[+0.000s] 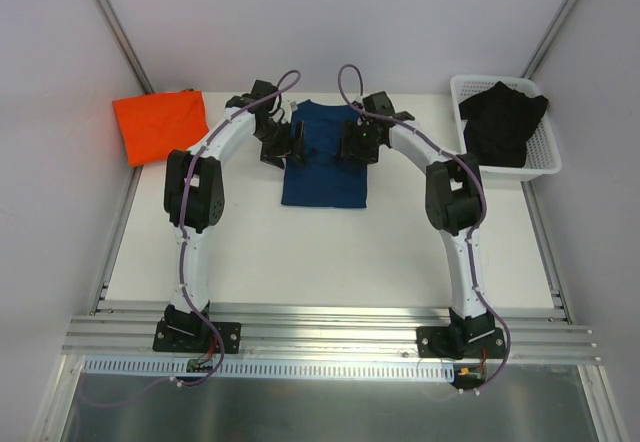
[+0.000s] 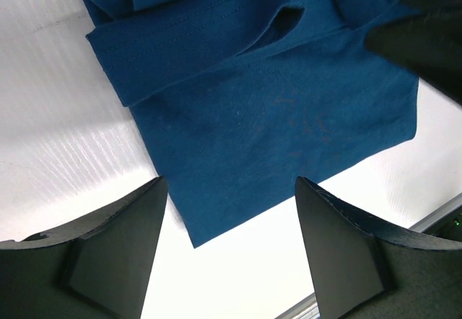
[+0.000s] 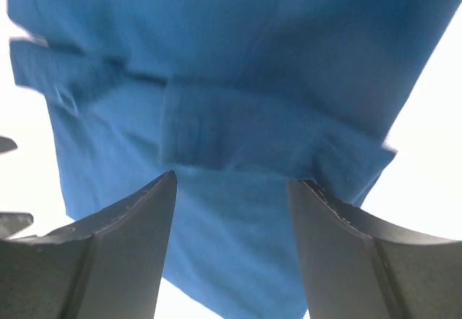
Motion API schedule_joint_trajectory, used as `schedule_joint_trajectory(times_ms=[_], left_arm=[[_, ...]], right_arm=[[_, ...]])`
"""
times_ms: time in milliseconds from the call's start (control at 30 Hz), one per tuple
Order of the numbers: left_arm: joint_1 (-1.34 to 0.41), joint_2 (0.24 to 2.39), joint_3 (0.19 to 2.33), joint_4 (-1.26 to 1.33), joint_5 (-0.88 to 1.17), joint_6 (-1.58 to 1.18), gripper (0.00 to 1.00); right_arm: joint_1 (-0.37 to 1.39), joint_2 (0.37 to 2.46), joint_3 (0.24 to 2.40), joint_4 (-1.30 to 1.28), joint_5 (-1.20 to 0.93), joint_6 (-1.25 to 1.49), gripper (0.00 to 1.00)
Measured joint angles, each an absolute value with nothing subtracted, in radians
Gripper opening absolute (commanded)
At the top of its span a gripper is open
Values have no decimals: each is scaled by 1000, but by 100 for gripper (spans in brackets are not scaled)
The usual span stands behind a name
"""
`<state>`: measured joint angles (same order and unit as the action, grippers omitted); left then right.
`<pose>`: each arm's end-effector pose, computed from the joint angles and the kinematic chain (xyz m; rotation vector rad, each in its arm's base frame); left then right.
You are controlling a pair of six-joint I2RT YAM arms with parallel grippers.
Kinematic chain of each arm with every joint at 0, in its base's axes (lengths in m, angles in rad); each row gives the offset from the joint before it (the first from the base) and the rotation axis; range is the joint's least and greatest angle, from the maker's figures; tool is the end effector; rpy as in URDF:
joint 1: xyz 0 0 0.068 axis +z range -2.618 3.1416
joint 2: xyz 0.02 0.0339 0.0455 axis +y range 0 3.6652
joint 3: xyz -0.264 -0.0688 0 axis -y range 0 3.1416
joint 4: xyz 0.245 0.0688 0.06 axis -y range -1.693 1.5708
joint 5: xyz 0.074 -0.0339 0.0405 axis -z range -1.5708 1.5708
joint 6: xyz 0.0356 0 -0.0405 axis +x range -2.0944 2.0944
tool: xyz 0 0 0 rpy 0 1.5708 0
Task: Fold and stack the t-shirts
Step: Fold the folded rectangular tshirt in 1/3 of the way
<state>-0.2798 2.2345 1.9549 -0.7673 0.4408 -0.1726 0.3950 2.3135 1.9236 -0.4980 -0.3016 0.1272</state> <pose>0.4646 -0.1493 0.2196 0.2994 2.6240 -0.7341 0.4723 0.2084 0.1866 -0.4664 2.4534 0.5948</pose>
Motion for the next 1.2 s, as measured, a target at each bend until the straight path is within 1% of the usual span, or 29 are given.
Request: schedule_joint_trajectory(times_ms=[300, 500, 600, 767, 900, 1200], left_arm=[[-280, 2234, 1923, -767, 441, -173, 72], [-281, 2234, 1902, -768, 441, -173, 72], [-281, 2234, 1903, -767, 440, -173, 72], [-281, 2234, 1908, -768, 441, -175, 72], [-281, 2234, 1918, -767, 441, -176, 72], [-281, 2234, 1922, -767, 442, -187, 72]], right_arm=[[359, 2405, 2203, -477, -240, 111, 67], [353, 2406, 2270, -430, -213, 111, 66], [353, 2400, 2234, -427, -224, 114, 67], [353, 2317, 2030, -447, -280, 152, 67], [355, 2248, 1906, -476, -308, 175, 66], [362, 2207, 1868, -479, -323, 181, 67]])
